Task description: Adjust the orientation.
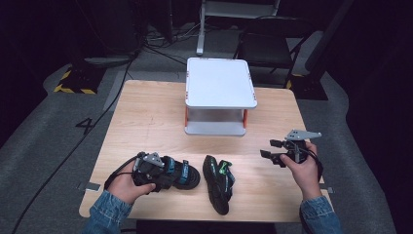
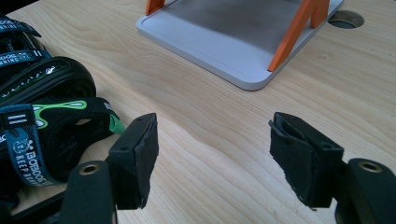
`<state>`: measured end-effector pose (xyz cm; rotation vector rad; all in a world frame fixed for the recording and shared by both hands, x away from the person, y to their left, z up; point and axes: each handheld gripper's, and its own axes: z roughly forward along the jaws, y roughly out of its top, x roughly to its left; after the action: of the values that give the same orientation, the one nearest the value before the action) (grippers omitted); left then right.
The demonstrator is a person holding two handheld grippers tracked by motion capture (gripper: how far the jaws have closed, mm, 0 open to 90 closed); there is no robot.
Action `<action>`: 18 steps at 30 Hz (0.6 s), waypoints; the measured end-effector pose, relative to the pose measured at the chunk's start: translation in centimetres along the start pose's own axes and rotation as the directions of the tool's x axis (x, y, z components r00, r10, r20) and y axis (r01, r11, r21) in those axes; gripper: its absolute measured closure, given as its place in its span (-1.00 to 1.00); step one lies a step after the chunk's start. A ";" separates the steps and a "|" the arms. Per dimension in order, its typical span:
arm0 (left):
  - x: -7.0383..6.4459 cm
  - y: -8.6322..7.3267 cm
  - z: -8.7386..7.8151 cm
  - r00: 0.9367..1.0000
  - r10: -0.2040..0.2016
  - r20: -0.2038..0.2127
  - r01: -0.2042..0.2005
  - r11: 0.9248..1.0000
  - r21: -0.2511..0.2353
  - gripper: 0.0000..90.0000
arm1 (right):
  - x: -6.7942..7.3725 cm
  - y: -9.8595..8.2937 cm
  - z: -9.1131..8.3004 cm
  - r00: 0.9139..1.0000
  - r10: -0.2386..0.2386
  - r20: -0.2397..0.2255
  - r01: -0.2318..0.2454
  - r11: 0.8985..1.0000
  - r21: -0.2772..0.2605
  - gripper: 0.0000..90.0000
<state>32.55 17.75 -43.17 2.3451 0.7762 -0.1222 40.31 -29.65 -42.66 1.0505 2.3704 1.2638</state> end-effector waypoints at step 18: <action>4.9 1.8 -0.5 0.936 0.117 -0.332 -0.120 0.993 0.010 -0.11 | 0.0 -1.5 -1.4 0.999 0.026 0.031 -0.026 1.000 0.011 -0.26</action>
<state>37.50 19.41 -43.18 2.4265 0.7859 0.3381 38.83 -31.04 -43.03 1.0994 2.3510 1.2356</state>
